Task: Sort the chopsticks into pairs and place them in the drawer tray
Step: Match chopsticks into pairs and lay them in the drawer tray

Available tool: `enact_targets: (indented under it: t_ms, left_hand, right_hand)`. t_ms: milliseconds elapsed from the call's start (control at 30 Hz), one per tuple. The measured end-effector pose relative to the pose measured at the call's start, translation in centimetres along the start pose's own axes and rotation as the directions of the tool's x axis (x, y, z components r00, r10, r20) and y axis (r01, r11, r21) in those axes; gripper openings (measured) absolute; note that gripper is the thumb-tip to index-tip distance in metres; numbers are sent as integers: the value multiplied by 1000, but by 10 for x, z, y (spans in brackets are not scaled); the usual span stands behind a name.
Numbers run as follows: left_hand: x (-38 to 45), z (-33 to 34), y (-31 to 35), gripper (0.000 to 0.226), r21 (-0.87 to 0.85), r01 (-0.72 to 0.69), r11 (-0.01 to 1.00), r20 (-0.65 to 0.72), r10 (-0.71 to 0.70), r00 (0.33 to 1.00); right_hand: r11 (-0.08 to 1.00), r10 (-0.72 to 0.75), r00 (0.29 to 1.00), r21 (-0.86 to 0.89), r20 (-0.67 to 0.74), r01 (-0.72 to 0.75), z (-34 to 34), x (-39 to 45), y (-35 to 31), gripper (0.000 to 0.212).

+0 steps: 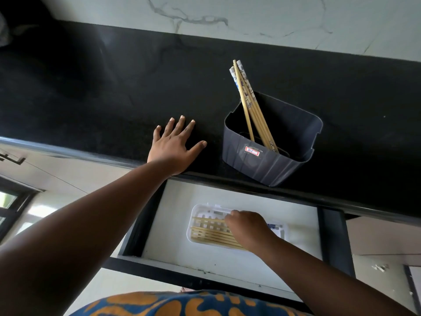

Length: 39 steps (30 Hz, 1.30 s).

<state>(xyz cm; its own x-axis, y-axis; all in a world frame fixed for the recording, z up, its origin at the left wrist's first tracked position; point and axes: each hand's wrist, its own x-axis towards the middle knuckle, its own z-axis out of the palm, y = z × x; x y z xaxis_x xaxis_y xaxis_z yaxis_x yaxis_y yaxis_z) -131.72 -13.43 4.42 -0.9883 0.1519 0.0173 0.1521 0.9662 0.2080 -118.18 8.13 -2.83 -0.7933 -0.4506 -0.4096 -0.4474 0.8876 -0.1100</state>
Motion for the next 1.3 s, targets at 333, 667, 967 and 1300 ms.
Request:
enact_targets:
  t_ms: [333,667,967,1300]
  left_hand:
    - [0,-1,1,79,-3,5,1000,-2,-5,1000]
    - [1,1,0,79,3,3,1000,-2,-3,1000]
    - [-1,-2,0,77,-4,-2,1000,1,2,1000]
    - [0,0,0,78,-4,1,1000,-5,-1,1000]
  right_hand:
    - [993,108,994,45,-11,-108,30,-2,10,24]
    - [988,63,998,142,10,-63,32,5,16,21]
    - [977,130,989,178,-65,-117,28,6,9,23]
    - [984,166,986,67,17,-167,28,2,7,27]
